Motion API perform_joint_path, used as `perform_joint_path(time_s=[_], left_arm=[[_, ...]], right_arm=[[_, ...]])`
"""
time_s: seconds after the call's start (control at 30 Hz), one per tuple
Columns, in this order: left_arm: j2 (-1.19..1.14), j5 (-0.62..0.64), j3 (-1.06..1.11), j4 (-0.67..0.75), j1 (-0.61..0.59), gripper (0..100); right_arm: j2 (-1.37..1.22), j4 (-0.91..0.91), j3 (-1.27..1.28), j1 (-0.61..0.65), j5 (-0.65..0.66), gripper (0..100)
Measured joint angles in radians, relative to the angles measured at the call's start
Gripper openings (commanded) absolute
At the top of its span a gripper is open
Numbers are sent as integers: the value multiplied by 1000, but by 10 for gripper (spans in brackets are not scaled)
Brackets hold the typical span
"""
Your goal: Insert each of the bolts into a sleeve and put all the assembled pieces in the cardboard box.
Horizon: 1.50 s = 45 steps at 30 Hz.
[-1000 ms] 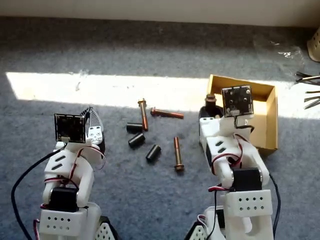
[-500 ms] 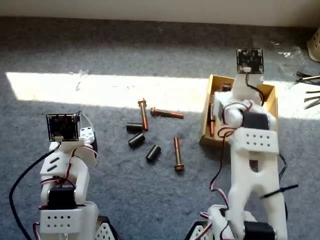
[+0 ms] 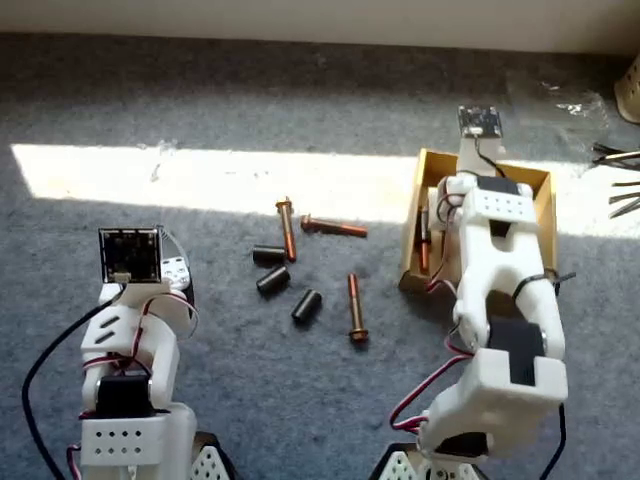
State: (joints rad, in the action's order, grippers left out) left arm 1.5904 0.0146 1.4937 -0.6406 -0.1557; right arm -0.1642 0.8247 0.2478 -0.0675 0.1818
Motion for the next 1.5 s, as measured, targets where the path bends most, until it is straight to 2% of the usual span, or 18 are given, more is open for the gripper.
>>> perform_joint_path(time_s=[0.13, 0.33, 0.63, 0.83, 0.97, 1.1, 1.37, 1.5], left_arm=[[0, 0, 0, 0, 0, 6], [0, 0, 0, 0, 0, 6], [0, 0, 0, 0, 0, 6], [0, 0, 23, 0, 0, 6], [0, 0, 55, 49, 0, 6], [0, 0, 60, 68, 0, 6], [0, -2, 60, 71, 0, 6], [0, 0, 60, 71, -54, 6]], right_arm=[[-68, 0, -31, -2, 0, 13], [-120, 0, -49, -6, 0, 125], [-121, -2, -72, -3, 3, 132], [14, -2, -81, -3, 3, 131], [150, 37, -81, 9, 3, 131], [273, 123, -49, 87, 3, 131], [476, 252, 41, 321, 6, 131], [539, 252, 94, 443, 115, 131]])
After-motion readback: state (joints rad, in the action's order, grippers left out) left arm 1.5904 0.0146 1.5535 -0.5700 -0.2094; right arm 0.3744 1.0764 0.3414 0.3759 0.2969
